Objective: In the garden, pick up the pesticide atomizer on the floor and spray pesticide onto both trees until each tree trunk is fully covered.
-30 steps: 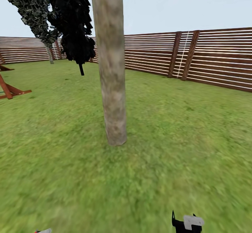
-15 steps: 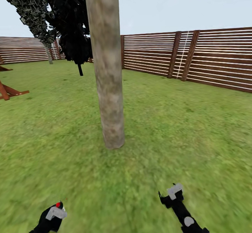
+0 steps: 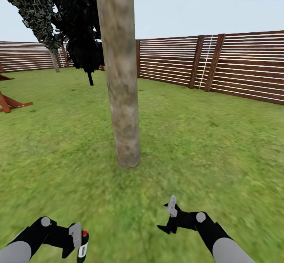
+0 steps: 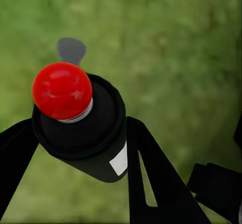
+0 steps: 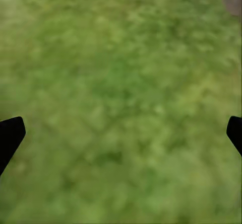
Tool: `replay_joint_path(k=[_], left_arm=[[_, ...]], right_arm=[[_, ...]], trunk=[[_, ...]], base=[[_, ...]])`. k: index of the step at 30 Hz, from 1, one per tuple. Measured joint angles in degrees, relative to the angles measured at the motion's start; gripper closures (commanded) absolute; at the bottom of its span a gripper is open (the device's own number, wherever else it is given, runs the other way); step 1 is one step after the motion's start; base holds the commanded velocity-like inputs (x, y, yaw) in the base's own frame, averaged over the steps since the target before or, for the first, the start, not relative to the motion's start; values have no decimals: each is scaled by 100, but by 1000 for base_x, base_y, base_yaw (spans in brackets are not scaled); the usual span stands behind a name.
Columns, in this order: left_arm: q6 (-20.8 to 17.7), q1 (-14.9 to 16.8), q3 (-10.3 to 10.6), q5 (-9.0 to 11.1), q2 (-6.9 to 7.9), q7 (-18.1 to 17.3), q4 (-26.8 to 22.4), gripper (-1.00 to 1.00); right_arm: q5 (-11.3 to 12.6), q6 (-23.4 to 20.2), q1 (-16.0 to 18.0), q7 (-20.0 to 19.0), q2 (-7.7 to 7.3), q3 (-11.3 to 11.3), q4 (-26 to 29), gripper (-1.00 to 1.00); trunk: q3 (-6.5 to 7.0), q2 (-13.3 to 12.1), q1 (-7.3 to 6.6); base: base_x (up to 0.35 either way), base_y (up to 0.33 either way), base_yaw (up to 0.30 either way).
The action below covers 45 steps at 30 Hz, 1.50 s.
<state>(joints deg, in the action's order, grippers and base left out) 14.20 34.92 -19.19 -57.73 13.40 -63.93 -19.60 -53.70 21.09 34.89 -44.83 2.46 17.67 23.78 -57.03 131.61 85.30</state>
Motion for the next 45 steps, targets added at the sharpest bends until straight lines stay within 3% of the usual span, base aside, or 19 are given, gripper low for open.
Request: replay_joint_path(k=[3, 6, 7, 12, 14, 15, 17, 19, 25, 30, 35, 45], left_arm=[[-4, 0, 6, -23, -112, -4, 0, 100], [-26, 3, 87, -334, -328, -4, 0, 100], [-58, 5, 111, -447, -392, -2, 0, 100], [-152, 6, 162, -642, -553, -1, 0, 100], [-157, 6, 320, -650, -612, 4, 0, 100], [-160, 6, 408, -648, -663, 8, 0, 100], [-162, 6, 554, -654, -808, 18, 0, 100], [-167, 6, 712, -658, -895, 30, 0, 100], [-578, 6, 1180, -650, -1102, 62, 0, 100], [-628, 8, 1225, -637, -1239, 93, -296, 100], [-1088, -1, 1232, -638, -1402, 240, -641, 100], [-1077, -32, 1234, -634, -1581, 460, -643, 100]], right_arm=[[0, 0, 0, -13, 144, 0, 7, -100], [-6, 1, 0, -24, 277, -7, -20, -100], [-9, 1, 0, -25, 320, -8, -25, 100], [-11, -3, 0, -26, 479, -9, -31, 100], [-13, -2, 0, -26, 544, -11, -31, 100], [-15, -5, 0, -27, 584, -68, -31, 100], [-9, -6, 0, -24, 631, -522, -31, 100], [-2, -7, 0, -19, 687, -808, -31, 100], [0, -9, 1, -17, 754, -922, -23, 100], [1, -9, 1, -17, 754, -923, -30, 100], [6, -7, 0, -26, 754, -930, -139, 100], [0, 9, 0, -26, 754, -976, -494, 100]], trunk=[[0, 0, 0], [0, 0, 0], [0, 0, 0], [0, 0, 0], [0, 0, 0], [0, 0, 0], [0, 0, 0], [0, 0, 0], [0, 0, 0], [0, 0, 0], [0, 0, 0], [0, 0, 0]], base=[[0, 0, 0], [0, 0, 0], [0, 0, 0], [0, 0, 0], [0, 0, 0], [0, 0, 0], [0, 0, 0], [0, 0, 0], [0, 0, 0], [0, 0, 0], [0, 0, 0], [0, 0, 0]])
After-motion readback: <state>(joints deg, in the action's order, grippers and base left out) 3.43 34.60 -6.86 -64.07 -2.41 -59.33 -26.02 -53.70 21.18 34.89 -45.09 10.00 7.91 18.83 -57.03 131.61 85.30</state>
